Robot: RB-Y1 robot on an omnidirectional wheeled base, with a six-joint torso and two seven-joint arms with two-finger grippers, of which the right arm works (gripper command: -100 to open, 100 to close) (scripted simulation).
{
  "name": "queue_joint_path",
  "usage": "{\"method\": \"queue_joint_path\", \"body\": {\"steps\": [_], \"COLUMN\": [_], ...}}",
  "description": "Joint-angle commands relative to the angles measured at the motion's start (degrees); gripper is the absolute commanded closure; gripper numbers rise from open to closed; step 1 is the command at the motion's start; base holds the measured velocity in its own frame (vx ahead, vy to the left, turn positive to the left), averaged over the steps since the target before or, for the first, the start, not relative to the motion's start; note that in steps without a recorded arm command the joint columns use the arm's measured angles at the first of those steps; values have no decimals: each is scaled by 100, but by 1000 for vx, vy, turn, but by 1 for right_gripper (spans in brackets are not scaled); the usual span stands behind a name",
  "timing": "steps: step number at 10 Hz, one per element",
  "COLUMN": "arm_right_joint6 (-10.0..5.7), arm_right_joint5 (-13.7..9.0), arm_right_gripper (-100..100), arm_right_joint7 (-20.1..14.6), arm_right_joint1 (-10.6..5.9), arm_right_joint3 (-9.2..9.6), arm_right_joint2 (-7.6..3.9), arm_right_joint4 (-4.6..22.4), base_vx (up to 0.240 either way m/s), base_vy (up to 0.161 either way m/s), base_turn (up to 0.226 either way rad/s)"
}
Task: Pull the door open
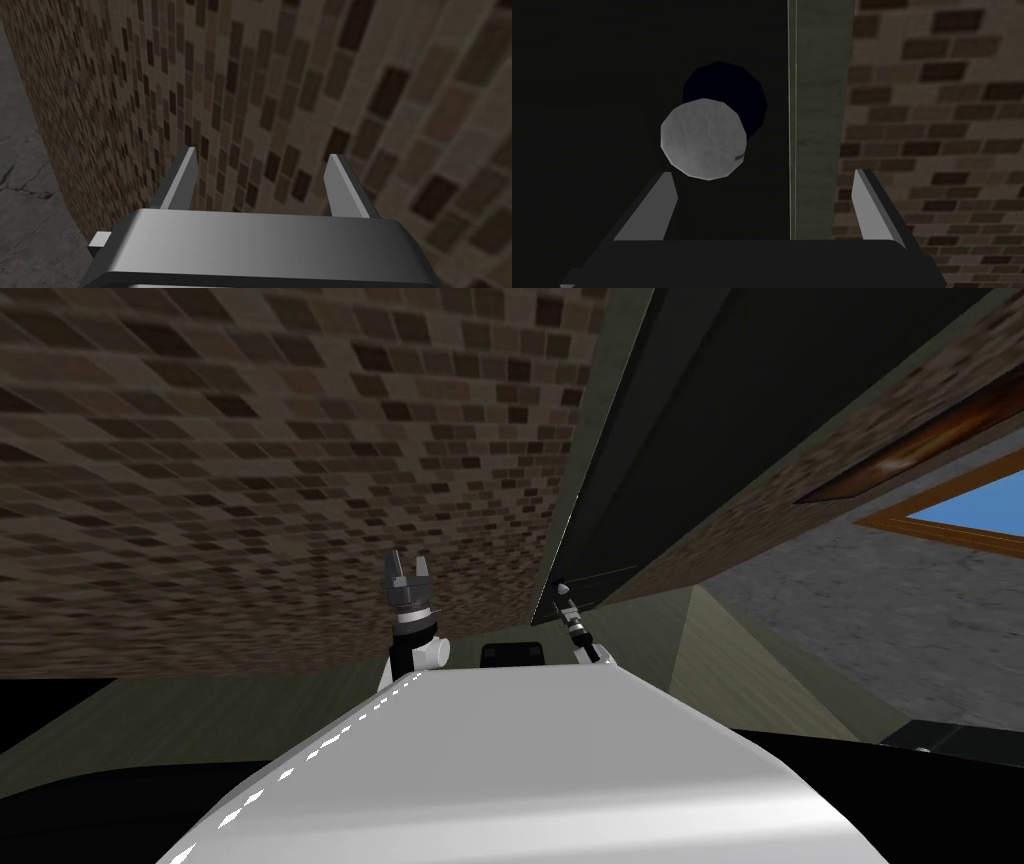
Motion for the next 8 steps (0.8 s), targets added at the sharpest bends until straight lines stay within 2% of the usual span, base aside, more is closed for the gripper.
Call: {"method": "queue_joint_path", "body": {"steps": [1, 2, 4, 5, 7, 8], "arm_right_joint6": [127, -14, -14, -127, -222, -187], "arm_right_joint5": [6, -72, -72, -135, -189, -168], "arm_right_gripper": [-100, -100, -100, -100, -100, -100], "arm_right_joint7": [-72, -177, -177, -263, -336, -318], "arm_right_joint1": [74, 98, 98, 116, 133, 154], "arm_right_joint3": [12, -88, -88, -169, -238, -207], "arm_right_joint2": [-23, -199, -199, -340, -458, -419], "arm_right_joint4": [-189, -73, -73, 22, 104, 67], "base_vx": [52, 115, 94, 95, 174, 74], "base_vy": [14, 37, 26, 14, -3, -7], "base_turn": [-14, 180, 27, 145, 83, 11]}}
